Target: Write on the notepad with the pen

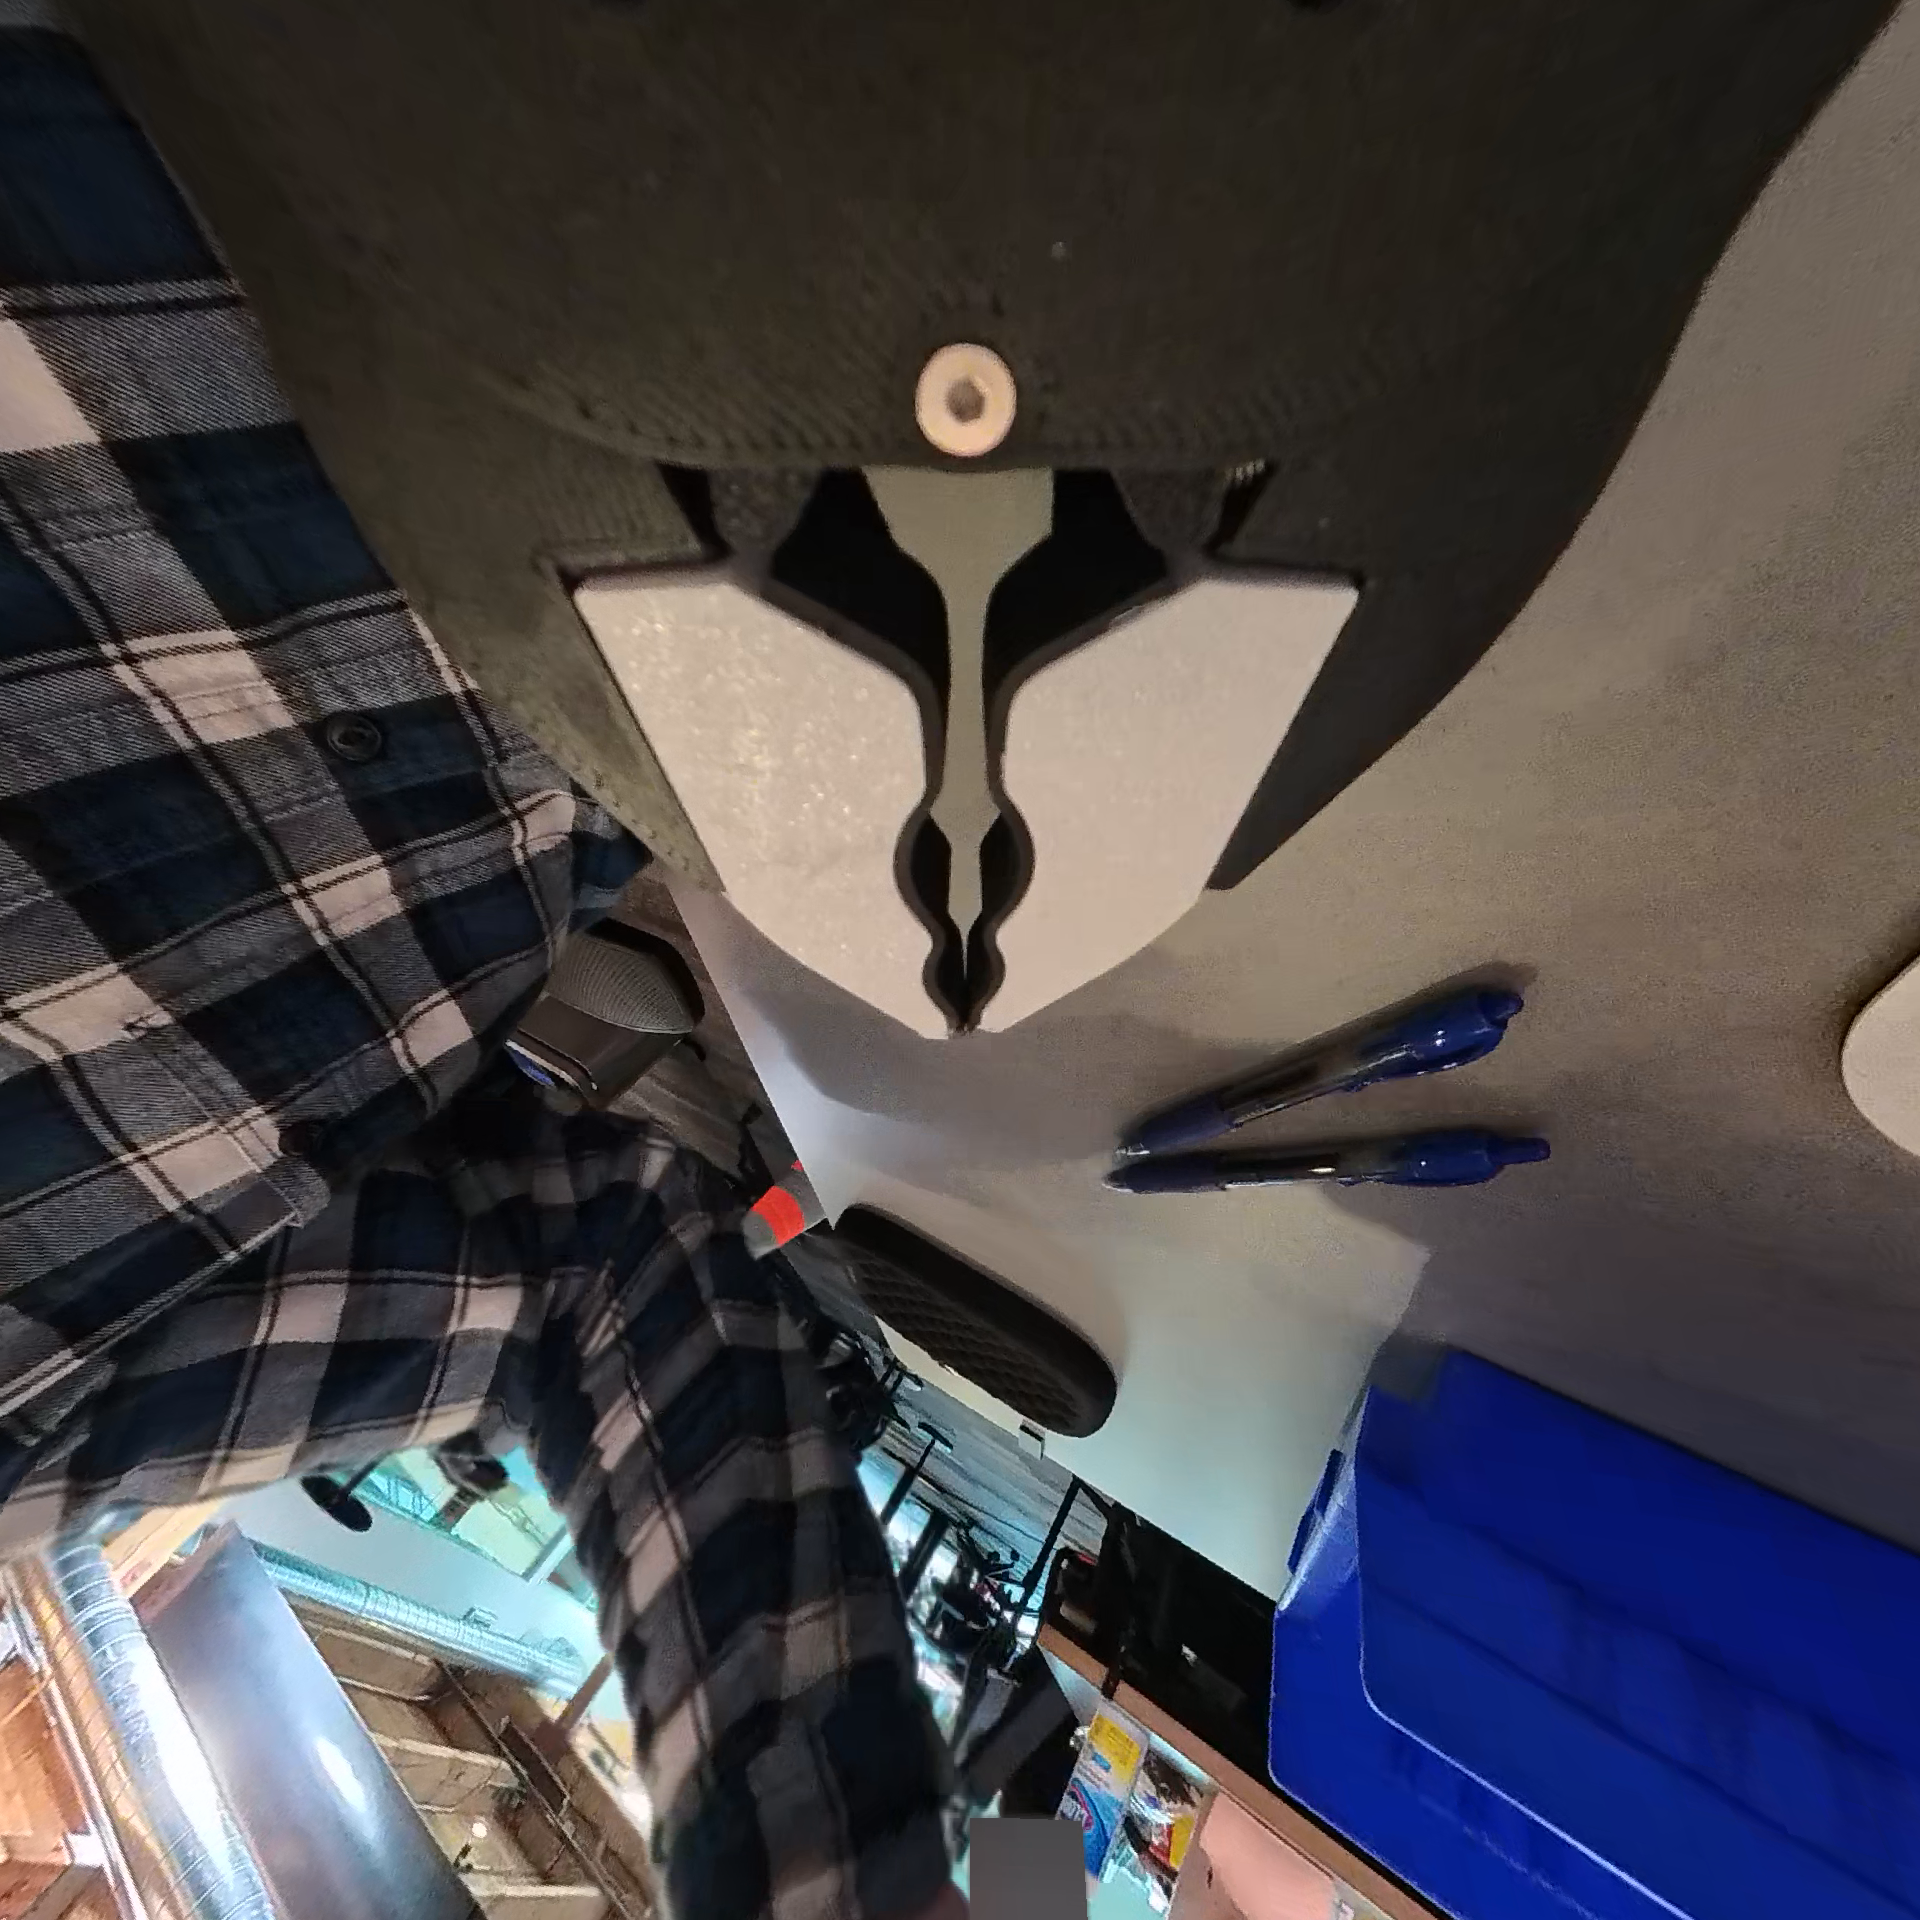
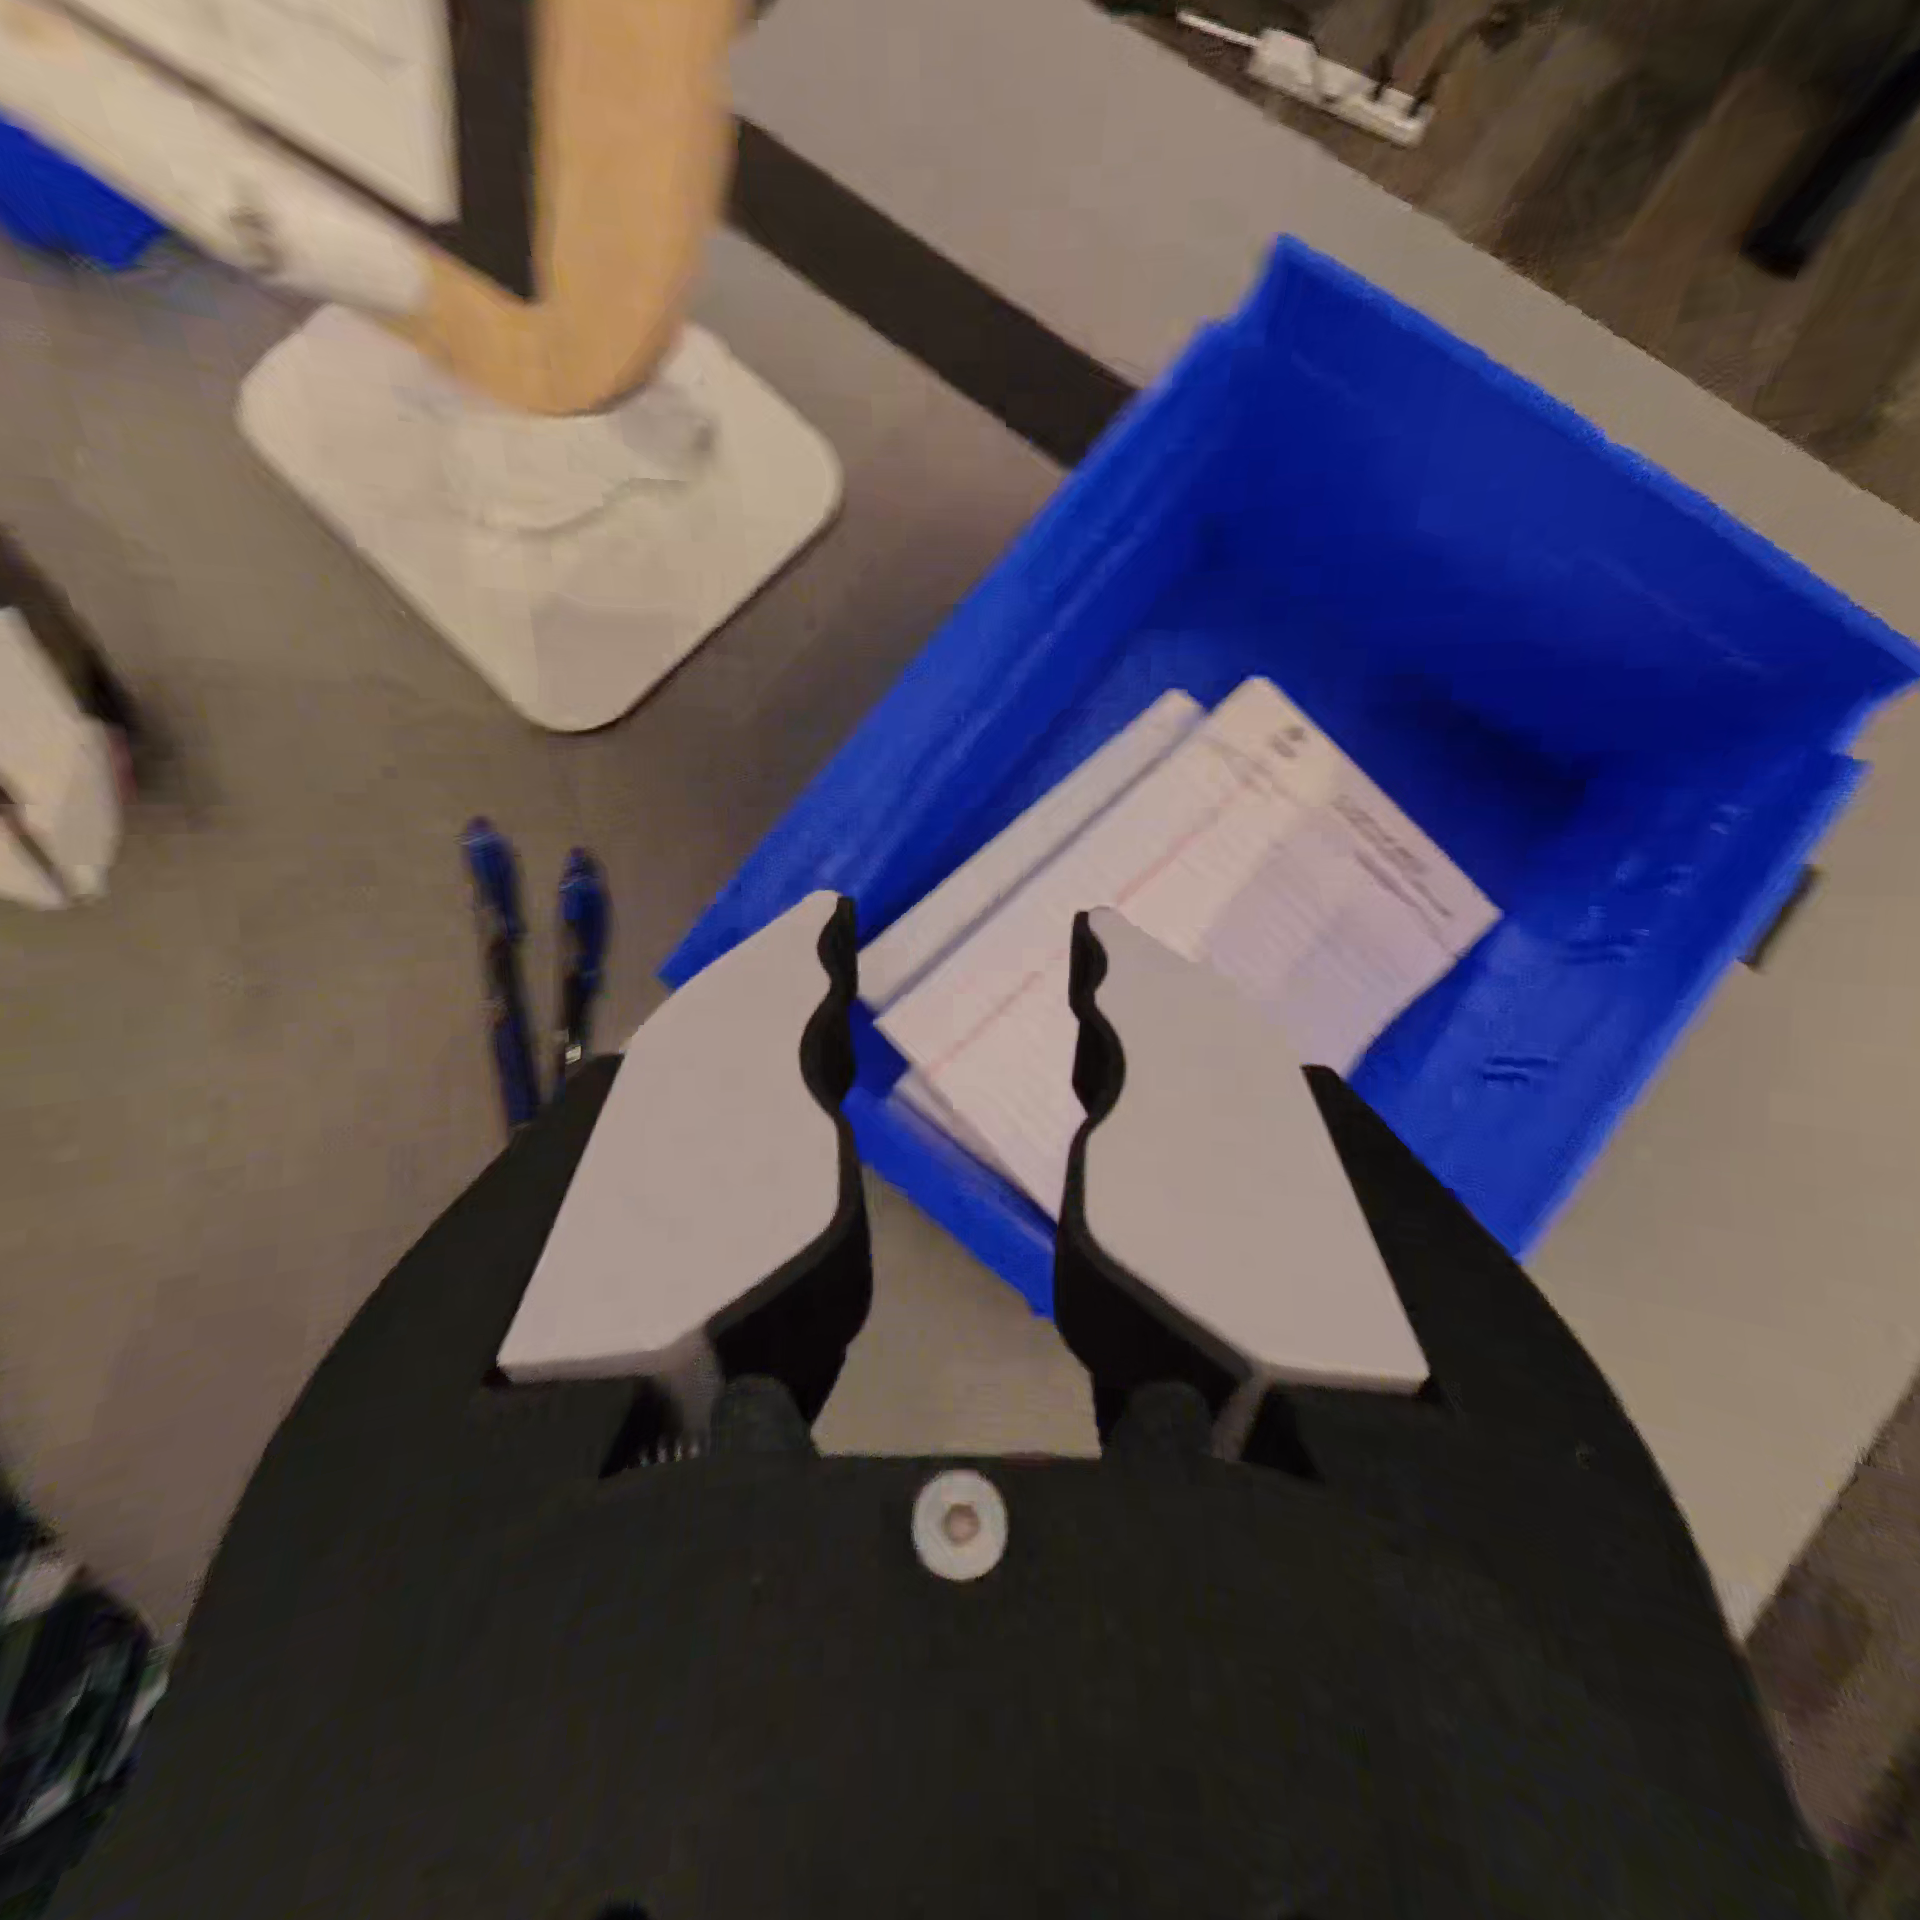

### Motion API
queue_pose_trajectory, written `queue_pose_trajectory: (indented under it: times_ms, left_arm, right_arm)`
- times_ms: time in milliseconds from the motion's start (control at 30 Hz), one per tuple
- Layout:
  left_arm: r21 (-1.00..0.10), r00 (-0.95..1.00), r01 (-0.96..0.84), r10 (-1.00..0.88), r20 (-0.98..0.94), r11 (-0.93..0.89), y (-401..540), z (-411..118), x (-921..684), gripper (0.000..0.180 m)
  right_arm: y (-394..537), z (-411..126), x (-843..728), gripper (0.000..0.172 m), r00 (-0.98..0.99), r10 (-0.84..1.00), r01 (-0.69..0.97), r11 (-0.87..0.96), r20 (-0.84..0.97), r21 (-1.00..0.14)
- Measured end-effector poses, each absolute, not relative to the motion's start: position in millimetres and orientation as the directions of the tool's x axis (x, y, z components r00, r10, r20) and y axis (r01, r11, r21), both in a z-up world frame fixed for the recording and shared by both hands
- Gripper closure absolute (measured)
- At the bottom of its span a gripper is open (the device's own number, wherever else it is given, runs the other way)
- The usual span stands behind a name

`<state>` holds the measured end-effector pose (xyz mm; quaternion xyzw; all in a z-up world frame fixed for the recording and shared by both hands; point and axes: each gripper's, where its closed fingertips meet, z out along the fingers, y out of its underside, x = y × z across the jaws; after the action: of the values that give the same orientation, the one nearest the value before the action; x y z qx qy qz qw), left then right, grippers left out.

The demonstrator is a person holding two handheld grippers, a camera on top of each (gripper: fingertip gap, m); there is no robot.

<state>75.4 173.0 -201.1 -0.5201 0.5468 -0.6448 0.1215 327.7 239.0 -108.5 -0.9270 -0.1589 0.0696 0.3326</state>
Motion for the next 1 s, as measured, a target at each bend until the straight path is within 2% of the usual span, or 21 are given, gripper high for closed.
queue_pose_trajectory:
  times_ms: [100, 200, 400, 533, 567, 633, 833, 1000]
  left_arm:
    - [-0.831, -0.431, -0.413, -0.724, 0.539, -0.373, 173, -201, 75, 0.180]
    - [-0.833, -0.432, -0.414, -0.727, 0.534, -0.366, 172, -201, 76, 0.180]
    - [-0.837, -0.431, -0.409, -0.732, 0.528, -0.363, 172, -201, 75, 0.180]
    - [-0.836, -0.434, -0.410, -0.728, 0.531, -0.365, 172, -201, 75, 0.180]
    - [-0.835, -0.435, -0.411, -0.727, 0.532, -0.365, 172, -201, 75, 0.180]
    - [-0.835, -0.437, -0.413, -0.725, 0.533, -0.365, 172, -201, 75, 0.180]
    - [-0.835, -0.441, -0.412, -0.722, 0.533, -0.364, 172, -200, 75, 0.180]
    - [-0.834, -0.440, -0.413, -0.722, 0.534, -0.365, 172, -200, 75, 0.180]
  right_arm:
    - [203, -124, 247, 0.148, 0.862, 0.498, 0.330, -0.693, -0.095, -0.641]
    - [180, -171, 202, 0.158, 0.835, 0.544, 0.410, -0.716, -0.083, -0.564]
    - [187, -248, 200, 0.145, 0.889, 0.454, 0.390, -0.818, -0.060, -0.423]
    - [189, -272, 197, 0.149, 0.889, 0.452, 0.397, -0.838, -0.068, -0.374]
    - [191, -272, 194, 0.157, 0.886, 0.459, 0.401, -0.830, -0.068, -0.388]
    - [193, -273, 192, 0.161, 0.881, 0.463, 0.397, -0.833, -0.093, -0.385]
    - [199, -269, 193, 0.161, 0.878, 0.429, 0.309, -0.847, -0.213, -0.433]
    - [211, -220, 189, 0.161, 0.871, 0.444, 0.255, -0.773, -0.209, -0.581]
